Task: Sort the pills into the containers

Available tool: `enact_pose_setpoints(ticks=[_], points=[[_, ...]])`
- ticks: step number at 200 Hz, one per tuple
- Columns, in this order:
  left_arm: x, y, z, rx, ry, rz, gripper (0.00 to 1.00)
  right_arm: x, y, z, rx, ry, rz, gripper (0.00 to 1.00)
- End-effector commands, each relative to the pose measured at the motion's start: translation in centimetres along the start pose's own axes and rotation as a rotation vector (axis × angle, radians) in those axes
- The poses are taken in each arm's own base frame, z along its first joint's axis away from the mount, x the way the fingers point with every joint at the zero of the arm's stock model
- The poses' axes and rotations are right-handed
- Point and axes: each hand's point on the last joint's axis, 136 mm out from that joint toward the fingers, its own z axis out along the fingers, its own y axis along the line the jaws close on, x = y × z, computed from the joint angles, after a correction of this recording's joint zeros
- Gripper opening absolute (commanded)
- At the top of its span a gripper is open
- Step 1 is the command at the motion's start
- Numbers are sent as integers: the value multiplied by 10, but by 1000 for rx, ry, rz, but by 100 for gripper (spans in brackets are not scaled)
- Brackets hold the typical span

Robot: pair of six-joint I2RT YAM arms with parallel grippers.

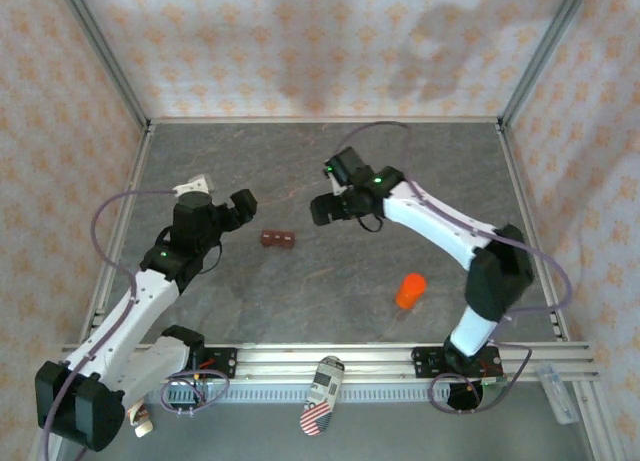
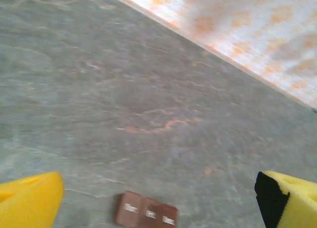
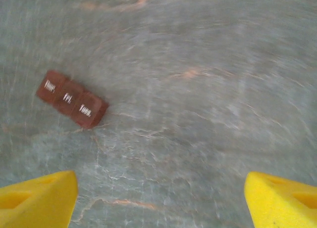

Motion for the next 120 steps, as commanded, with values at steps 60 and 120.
enact_pose_setpoints(ticks=[60,120], points=[[-13,45,44,-86,121,-202,100,-2,54,84,-182,164,-390,91],[-15,50,54,-61,123,-278,100,7,78,119,-207,234,-467,92]])
